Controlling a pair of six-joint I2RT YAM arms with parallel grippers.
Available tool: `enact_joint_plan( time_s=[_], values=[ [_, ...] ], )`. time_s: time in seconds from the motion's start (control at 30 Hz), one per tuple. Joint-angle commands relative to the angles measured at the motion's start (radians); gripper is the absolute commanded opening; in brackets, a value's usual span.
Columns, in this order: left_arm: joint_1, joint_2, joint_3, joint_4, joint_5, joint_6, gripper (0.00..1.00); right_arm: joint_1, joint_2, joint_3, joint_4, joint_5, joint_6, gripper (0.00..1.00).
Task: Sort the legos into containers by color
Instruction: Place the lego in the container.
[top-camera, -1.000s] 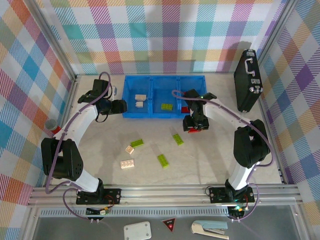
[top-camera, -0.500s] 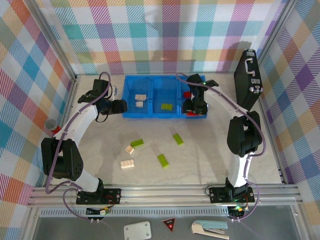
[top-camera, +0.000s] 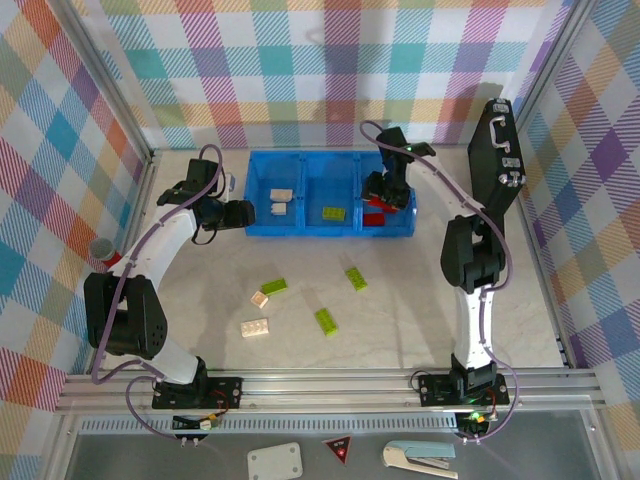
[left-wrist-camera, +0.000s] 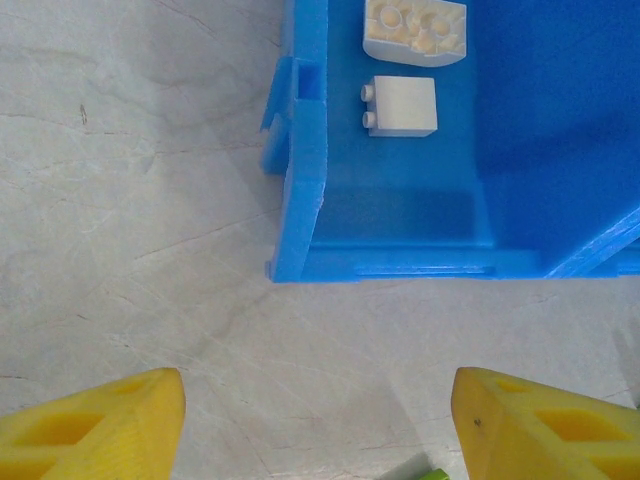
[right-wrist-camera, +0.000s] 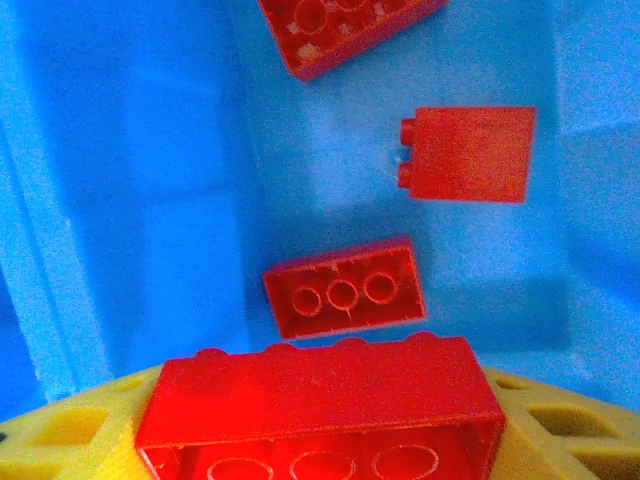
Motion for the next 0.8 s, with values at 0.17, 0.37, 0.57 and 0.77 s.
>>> enact_joint_plan(
  time_s=[0.17,0.37,0.57,0.77],
  values=[
    [0.009,0.018,0.019,-0.017,0.012,-0.012,0.71,-0.034,0.138,0.145,0.031,-0.068,0.116,0.65],
    [0.009,0.019,0.019,-0.017,0.019,-0.014,0.71,-0.043,0.201,0.189,0.062,-0.107,0.167,0.65],
    [0.008,0.024,0.026,-0.022,0.021,-0.014,0.70,-0.046,0.235,0.203,0.091,-0.138,0.203,0.68],
    [0.008,0.025,0.027,-0.023,0.022,-0.013,0.70,-0.046,0.239,0.209,0.071,-0.106,0.194,0.73]
  ],
)
